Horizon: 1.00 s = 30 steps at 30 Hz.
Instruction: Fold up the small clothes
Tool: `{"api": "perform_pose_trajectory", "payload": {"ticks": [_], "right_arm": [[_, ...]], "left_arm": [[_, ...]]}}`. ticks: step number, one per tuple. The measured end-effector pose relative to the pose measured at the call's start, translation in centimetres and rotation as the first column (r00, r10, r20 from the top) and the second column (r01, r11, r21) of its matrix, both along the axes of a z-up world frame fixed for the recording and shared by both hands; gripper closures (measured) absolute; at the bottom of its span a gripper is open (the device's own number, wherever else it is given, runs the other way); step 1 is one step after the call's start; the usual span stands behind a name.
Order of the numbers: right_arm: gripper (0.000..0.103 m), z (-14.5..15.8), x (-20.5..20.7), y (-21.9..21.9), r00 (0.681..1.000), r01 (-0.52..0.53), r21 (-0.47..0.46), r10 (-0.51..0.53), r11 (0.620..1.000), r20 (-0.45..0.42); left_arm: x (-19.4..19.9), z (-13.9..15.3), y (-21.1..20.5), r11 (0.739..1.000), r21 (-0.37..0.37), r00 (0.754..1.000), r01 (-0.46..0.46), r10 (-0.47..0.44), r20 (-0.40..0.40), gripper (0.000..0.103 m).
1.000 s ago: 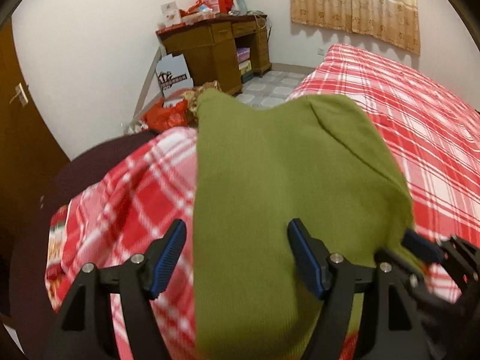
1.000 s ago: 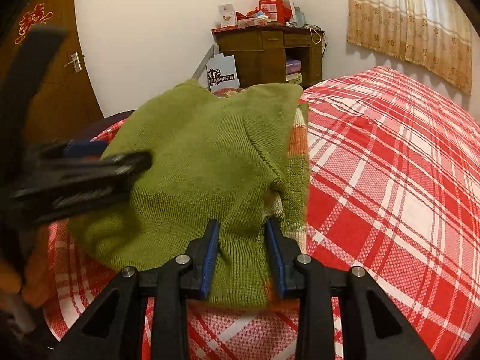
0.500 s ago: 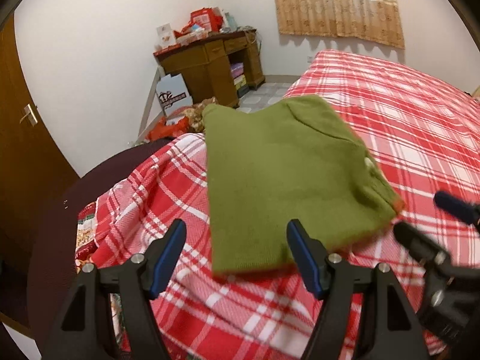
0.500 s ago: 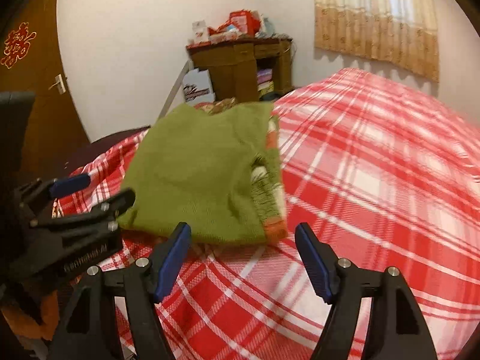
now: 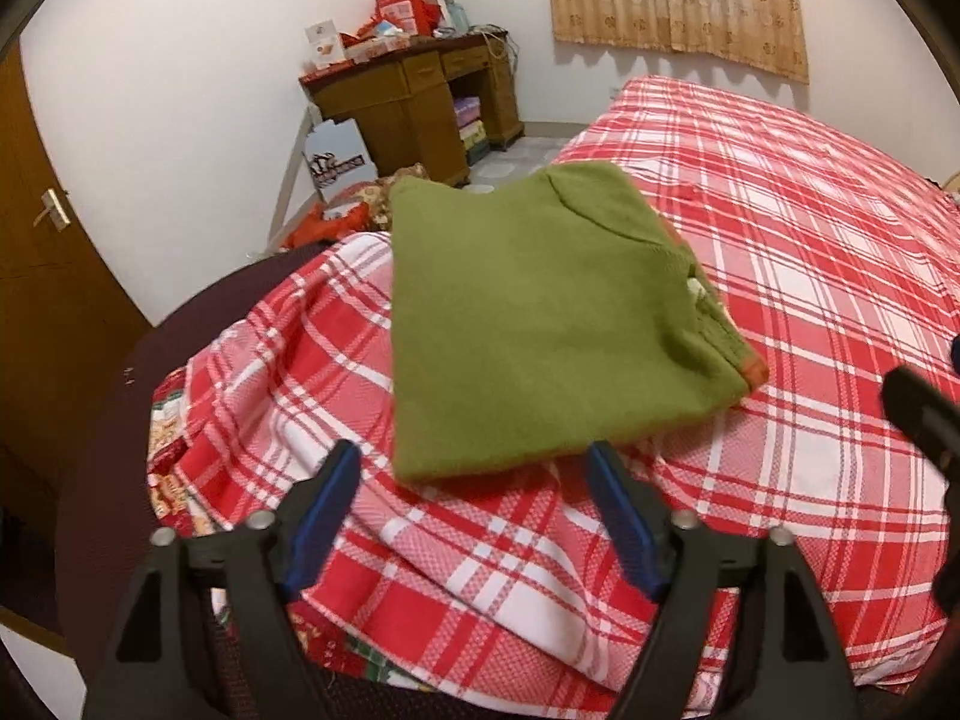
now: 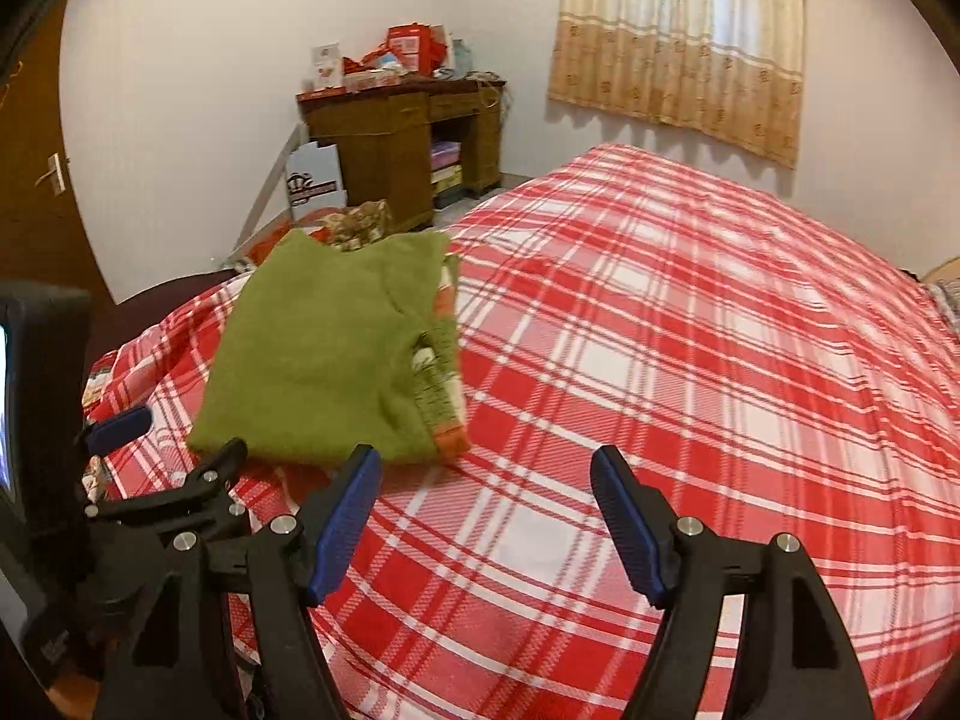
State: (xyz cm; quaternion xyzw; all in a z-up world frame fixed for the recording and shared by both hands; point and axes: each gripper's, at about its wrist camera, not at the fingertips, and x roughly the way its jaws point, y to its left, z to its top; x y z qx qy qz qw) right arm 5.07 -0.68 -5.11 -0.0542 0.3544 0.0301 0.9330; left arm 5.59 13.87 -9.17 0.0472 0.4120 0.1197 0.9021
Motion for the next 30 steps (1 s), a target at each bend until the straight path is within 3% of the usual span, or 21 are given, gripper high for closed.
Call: {"api": "perform_pose_trajectory", "payload": {"ticks": [1,4,6,12,16,20,23,27,30], "right_arm": [[0.030,0.2,0.0,0.1,1.000,0.006,-0.018,-0.006,1.000,0.001],[0.029,0.7,-0.5,0.4,0.999,0.034,-0.087,-0.033,0.996,0.015],[0.029,1.0,-0.8,0.3,0.999,0.030,-0.078,-0.028,0.996,0.020],[0.029,3.1,-2.5,0.4,0.998,0.017,-0.045,-0.014,0.999,0.062],[0.029,5.7,-4.1,0.5,0.992,0.001,-0.017,0.002,1.000,0.130],[0.027,8.4,-5.8,0.8,0.976,-0.028,0.026,0.022,0.999,0.217],[0.014,10.2,-6.9,1.2,0.956,-0.041,0.047,0.026,0.998,0.291],[0.012,12.0,-8.1,1.1,0.929,-0.050,0.103,0.008,0.993,0.370],[0.012,12.7,-8.6,0.9,0.916,-0.071,0.158,0.002,0.985,0.400]], "left_arm": [[-0.2,0.0,0.0,1.000,-0.001,1.000,-0.004,0.004,0.001,0.007],[-0.6,0.1,-0.3,0.999,-0.043,1.000,0.009,-0.010,-0.018,0.006],[-0.8,0.6,-0.6,0.999,-0.032,1.000,0.014,-0.015,-0.006,0.006],[-2.7,4.5,-0.6,1.000,-0.015,0.994,0.008,-0.007,0.106,0.006],[-4.5,7.9,-0.1,1.000,-0.009,0.975,-0.015,0.016,0.222,0.002],[-6.8,11.4,1.0,0.999,-0.009,0.929,-0.049,0.049,0.367,0.000],[-8.5,13.5,1.8,0.997,-0.011,0.884,-0.073,0.070,0.462,0.000],[-10.4,15.5,2.4,0.997,-0.026,0.825,-0.077,0.079,0.559,0.000],[-11.2,16.2,2.5,0.997,-0.019,0.802,-0.079,0.075,0.593,0.000]]}}
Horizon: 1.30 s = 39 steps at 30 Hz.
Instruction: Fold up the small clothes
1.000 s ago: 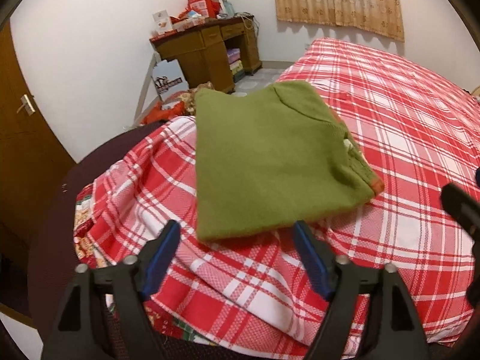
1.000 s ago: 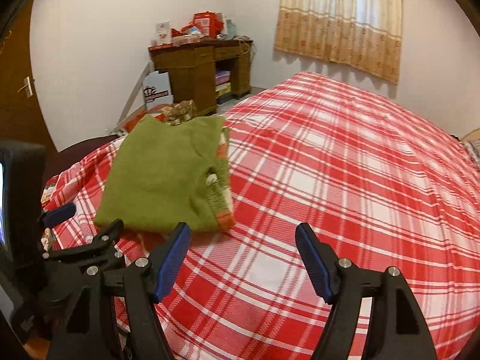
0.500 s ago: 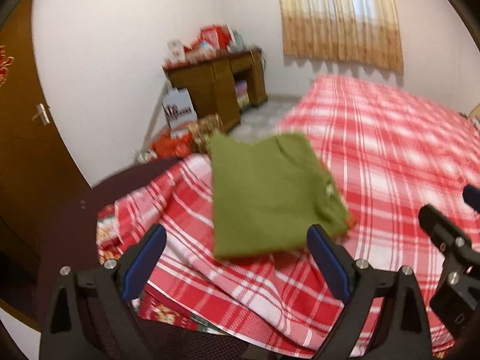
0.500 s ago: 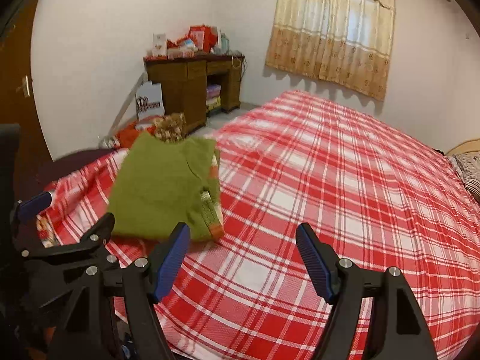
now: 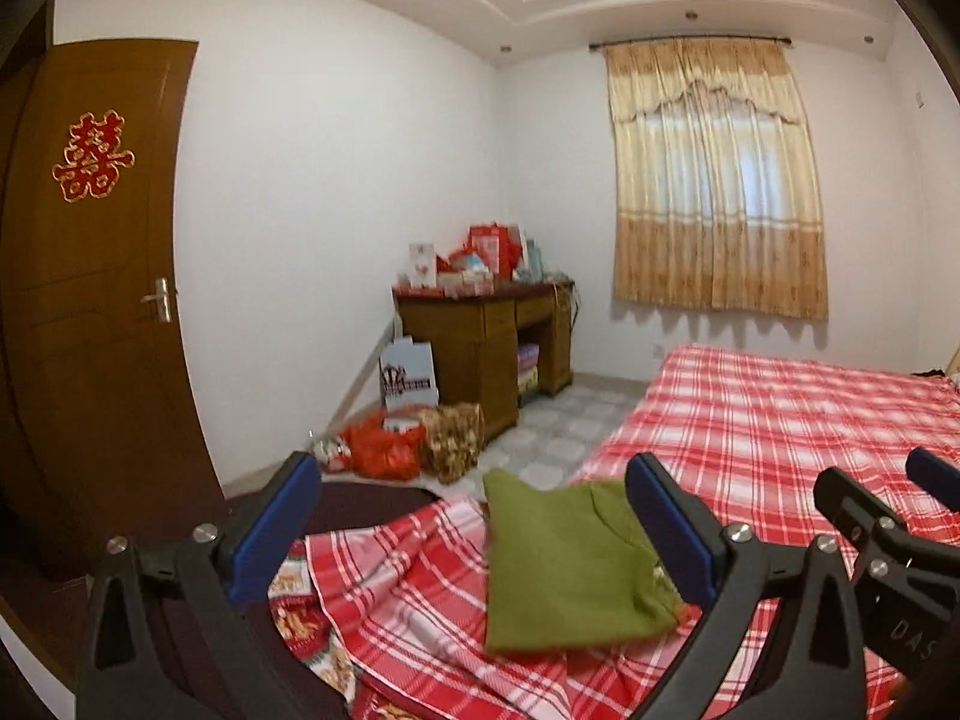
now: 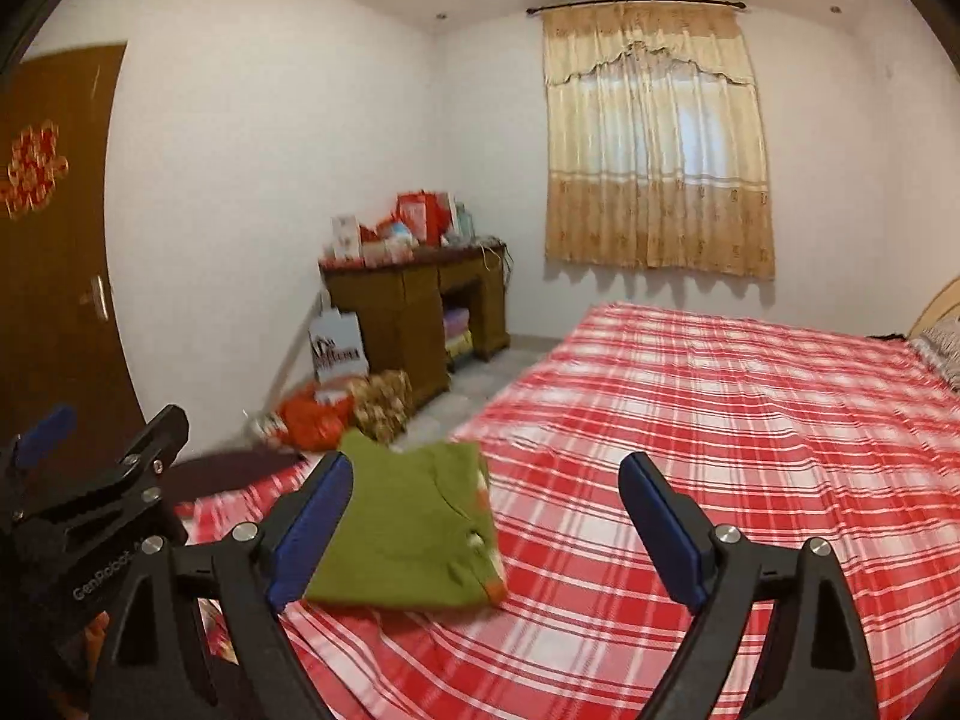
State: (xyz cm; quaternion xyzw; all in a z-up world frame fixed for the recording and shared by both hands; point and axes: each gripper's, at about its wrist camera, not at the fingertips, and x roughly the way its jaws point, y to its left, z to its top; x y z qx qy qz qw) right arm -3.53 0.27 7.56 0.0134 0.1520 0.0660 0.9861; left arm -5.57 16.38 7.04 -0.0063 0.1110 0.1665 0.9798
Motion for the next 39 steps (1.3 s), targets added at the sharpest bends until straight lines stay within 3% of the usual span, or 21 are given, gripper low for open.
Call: {"api": "perform_pose_trajectory", "payload": {"ticks": [9,39], "right_arm": [[0.011,-0.6,-0.7,0.2,1.000,-0.009,0.022,0.009,1.000,0.023],[0.011,-2.4,0.5,-1.9,0.999,0.027,0.061,-0.024,0.998,-0.041]], "left_arm": [[0.9,-0.5,0.1,1.000,0.003,0.999,0.020,-0.020,-0.040,0.000],[1.7,-1.7,-0.7,0.999,0.032,0.992,0.035,-0.031,-0.124,0.000]]}}
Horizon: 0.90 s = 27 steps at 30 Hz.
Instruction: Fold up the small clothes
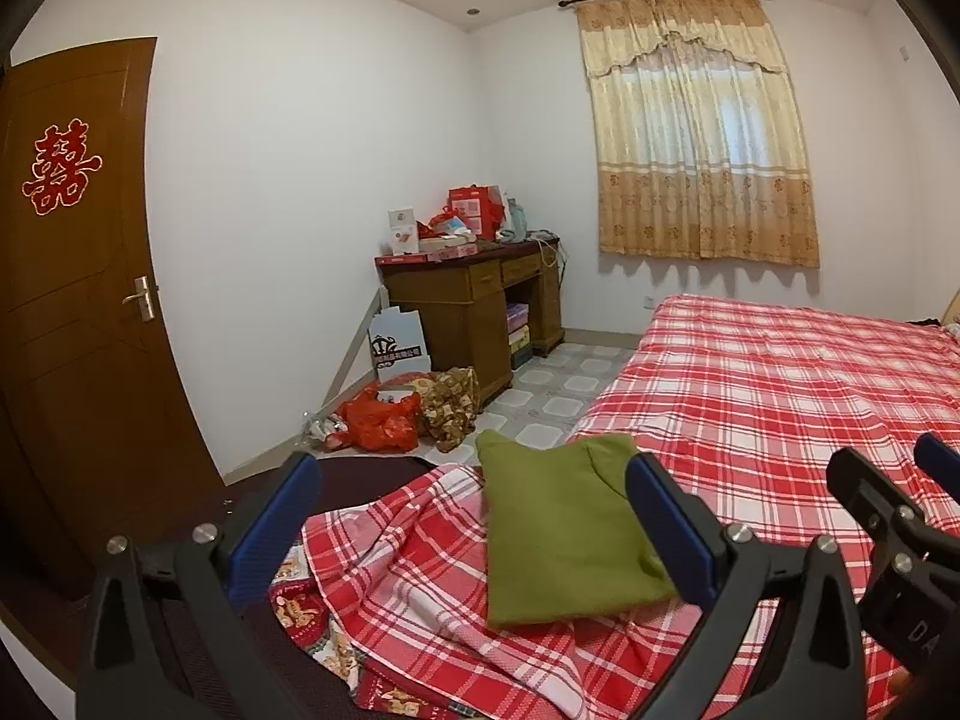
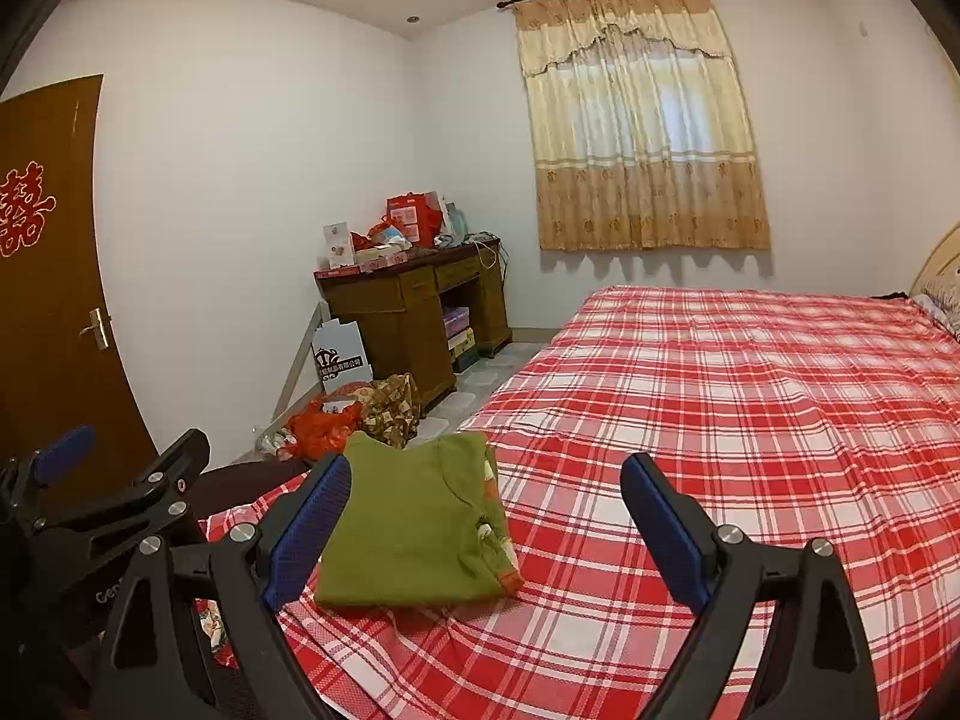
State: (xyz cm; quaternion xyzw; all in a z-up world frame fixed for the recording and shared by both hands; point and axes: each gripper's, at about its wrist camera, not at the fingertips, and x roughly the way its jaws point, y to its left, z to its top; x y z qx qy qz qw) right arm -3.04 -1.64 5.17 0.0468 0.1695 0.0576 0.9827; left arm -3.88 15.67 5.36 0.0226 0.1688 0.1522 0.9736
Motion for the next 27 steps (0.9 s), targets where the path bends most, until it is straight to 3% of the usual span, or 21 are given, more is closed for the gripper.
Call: {"api": "perform_pose_trajectory", "payload": {"ticks": [27], "right_arm": [[0.011,-0.75,0.10,-0.45,1.000,0.015,0.006,-0.015,1.000,-0.010]], "left_arm": [[0.79,-0.49,-0.41,0.999,0.004,0.999,0.031,-0.031,-0.032,0.000]]}}
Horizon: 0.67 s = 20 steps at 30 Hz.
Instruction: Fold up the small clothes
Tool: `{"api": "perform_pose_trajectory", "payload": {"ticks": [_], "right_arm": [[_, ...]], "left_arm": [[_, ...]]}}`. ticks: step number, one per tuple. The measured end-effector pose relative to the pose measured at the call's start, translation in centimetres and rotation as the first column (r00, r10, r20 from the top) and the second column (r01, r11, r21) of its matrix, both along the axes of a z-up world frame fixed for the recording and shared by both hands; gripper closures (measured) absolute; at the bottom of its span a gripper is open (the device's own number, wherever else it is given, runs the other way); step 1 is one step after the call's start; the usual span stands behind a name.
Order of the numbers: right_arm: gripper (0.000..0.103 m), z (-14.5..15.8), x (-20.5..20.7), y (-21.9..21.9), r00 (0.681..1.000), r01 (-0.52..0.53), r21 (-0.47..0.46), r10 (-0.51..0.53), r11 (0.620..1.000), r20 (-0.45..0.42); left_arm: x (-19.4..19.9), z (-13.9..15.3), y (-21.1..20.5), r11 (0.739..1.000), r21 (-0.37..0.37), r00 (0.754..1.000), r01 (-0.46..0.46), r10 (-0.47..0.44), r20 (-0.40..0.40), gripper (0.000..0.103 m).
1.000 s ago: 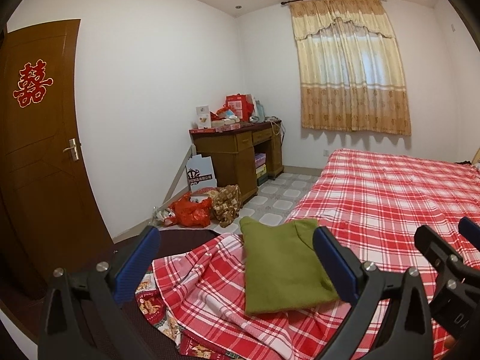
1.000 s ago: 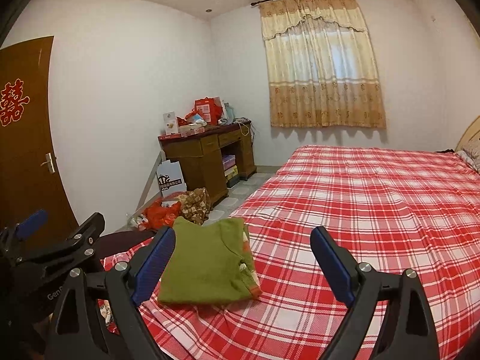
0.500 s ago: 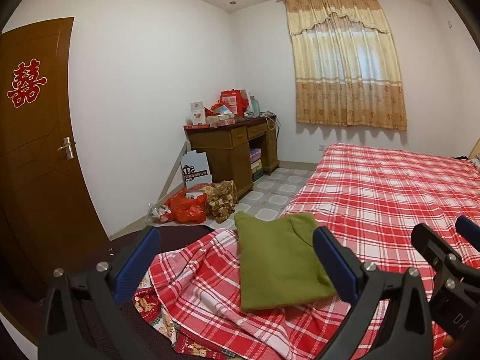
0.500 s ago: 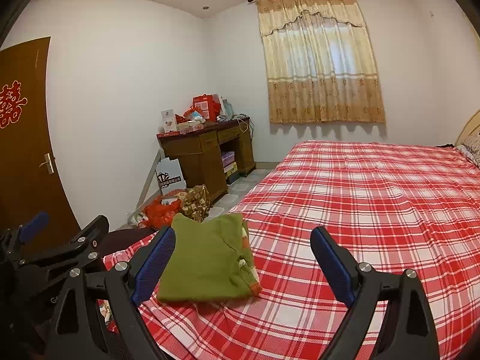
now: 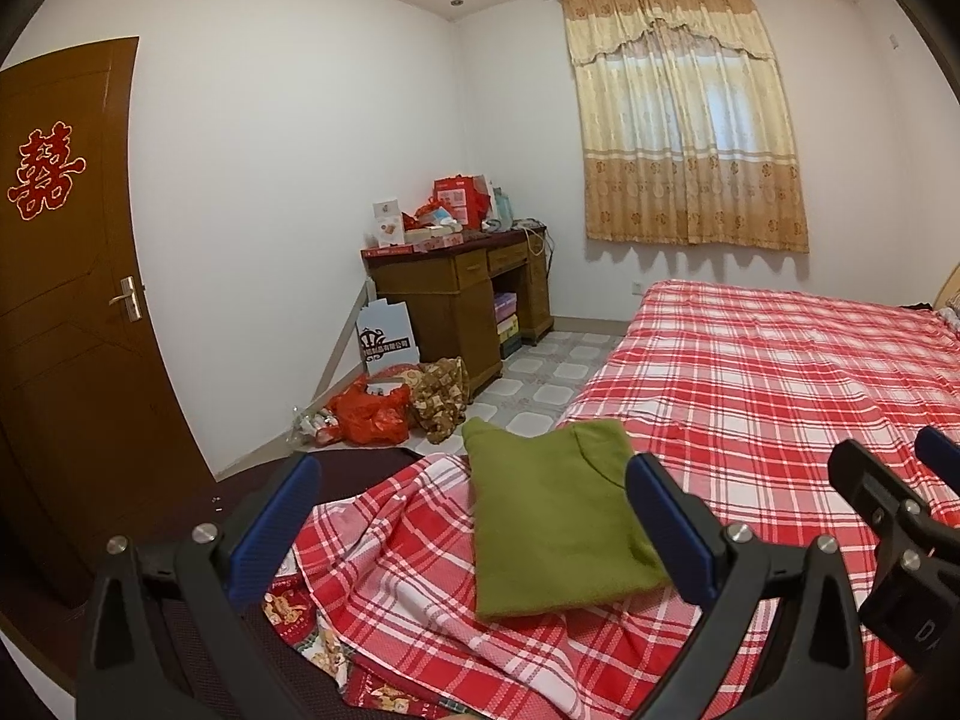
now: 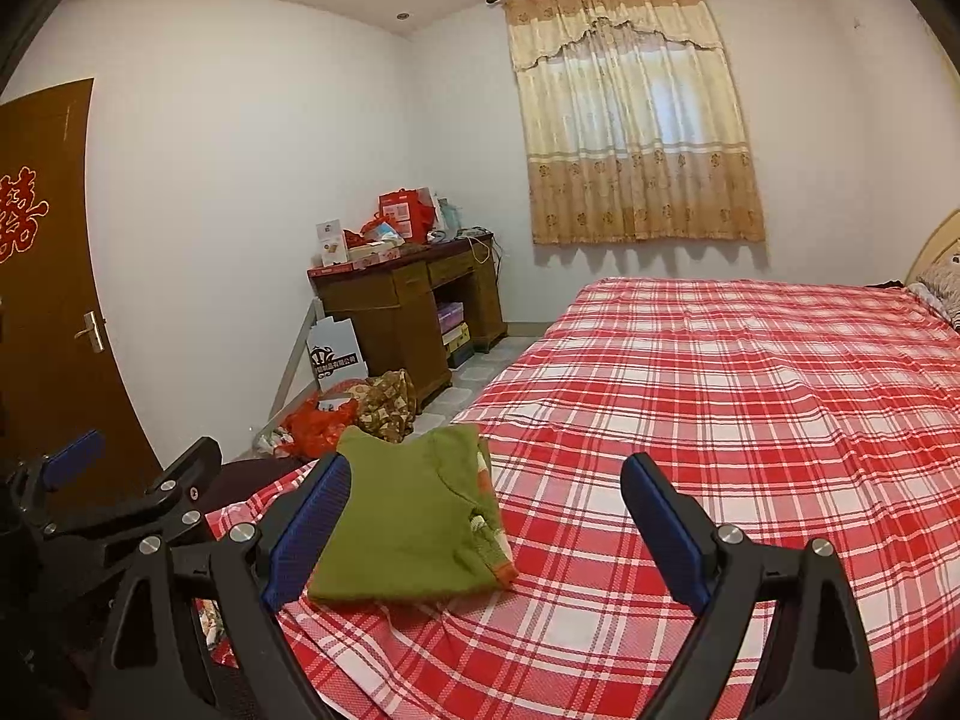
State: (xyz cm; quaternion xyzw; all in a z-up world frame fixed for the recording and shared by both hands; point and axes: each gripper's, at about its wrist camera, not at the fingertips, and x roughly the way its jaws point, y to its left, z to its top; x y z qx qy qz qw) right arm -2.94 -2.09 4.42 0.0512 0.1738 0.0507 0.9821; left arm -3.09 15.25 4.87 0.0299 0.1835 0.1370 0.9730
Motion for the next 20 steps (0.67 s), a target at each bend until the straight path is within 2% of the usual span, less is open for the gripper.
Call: {"api": "perform_pose_trajectory", "payload": {"ticks": [6,11,15,20], "right_arm": [[0.011,-0.1,0.0,-0.1,1.000,0.008,0.002,-0.008,1.000,-0.001],[0.011,-0.4,0.0,-0.3,1.000,0.015,0.004,-0.015,1.000,-0.007],[0.011,-0.6,0.1,-0.3,1.000,0.016,0.005,-0.016,1.000,-0.015],[0.011,-0.8,0.4,-0.4,1.000,0.018,0.007,-0.018,1.000,-0.023]], "left_arm": [[0.2,0.0,0.0,1.000,-0.009,1.000,0.013,-0.013,-0.006,0.000],[0.7,-0.3,-0.1,1.000,0.019,0.999,-0.021,0.021,-0.023,0.000],[0.8,-0.6,0.3,1.000,-0.024,0.999,0.012,-0.013,-0.033,0.000],[1.5,-1.3,0.2,0.999,-0.035,0.998,0.034,-0.035,-0.055,0.000]]}}
